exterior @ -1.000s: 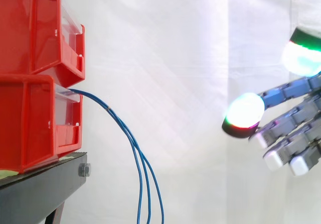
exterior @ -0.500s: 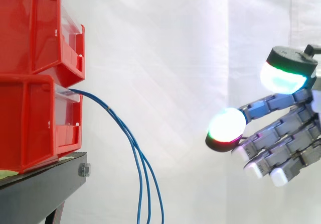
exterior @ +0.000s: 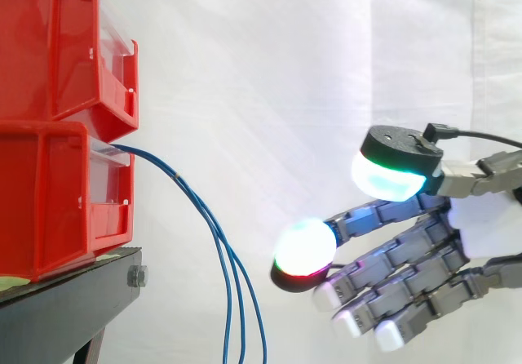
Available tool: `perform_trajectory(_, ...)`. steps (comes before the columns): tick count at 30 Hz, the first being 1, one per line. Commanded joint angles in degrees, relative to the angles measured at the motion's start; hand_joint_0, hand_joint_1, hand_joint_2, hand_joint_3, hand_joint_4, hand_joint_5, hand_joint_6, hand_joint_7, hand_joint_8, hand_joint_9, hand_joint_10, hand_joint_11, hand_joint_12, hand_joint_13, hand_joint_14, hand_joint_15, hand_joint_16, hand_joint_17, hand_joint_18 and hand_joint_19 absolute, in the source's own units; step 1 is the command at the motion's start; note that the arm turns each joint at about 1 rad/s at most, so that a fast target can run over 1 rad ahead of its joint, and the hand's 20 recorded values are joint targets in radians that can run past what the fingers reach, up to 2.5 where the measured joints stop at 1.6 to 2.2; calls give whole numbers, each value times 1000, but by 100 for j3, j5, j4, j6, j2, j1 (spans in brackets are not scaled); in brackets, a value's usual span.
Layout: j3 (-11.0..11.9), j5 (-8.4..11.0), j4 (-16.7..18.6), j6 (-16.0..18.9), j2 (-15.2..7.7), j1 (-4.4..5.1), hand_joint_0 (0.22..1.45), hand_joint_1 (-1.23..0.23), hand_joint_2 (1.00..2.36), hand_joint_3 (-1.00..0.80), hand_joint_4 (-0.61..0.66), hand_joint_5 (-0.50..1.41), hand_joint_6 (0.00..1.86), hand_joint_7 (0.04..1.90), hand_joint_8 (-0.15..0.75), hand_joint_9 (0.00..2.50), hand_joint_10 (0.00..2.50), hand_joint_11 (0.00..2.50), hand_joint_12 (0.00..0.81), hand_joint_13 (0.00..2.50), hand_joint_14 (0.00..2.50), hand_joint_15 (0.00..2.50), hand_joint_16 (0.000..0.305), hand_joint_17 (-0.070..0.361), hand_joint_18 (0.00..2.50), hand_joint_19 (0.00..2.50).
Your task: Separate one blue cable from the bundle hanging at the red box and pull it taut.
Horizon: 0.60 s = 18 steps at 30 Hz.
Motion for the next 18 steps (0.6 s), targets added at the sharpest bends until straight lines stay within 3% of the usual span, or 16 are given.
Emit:
perform_trajectory(1, 191, -201, 199, 177, -242, -23, 512, -682, 1000, -488, 186, -207, 503, 779, 237, 527, 12, 332, 364, 568, 9, 256, 48, 109, 487, 454)
perform_trajectory(7, 463, -263, 182, 230, -479, -23, 512, -680, 1001, -490, 189, -207, 503, 776, 235, 525, 14, 331, 363, 569, 9, 256, 48, 108, 487, 455)
perform_trajectory(10, 551, -421, 235, 309, -567, -32, 512, -679, 1001, -486, 192, -206, 503, 776, 235, 528, 13, 333, 363, 570, 9, 253, 48, 108, 487, 454)
perform_trajectory(18, 560, -667, 366, 335, -567, -32, 514, -677, 1001, -490, 191, -205, 503, 774, 240, 531, 14, 329, 361, 571, 9, 258, 47, 107, 486, 453)
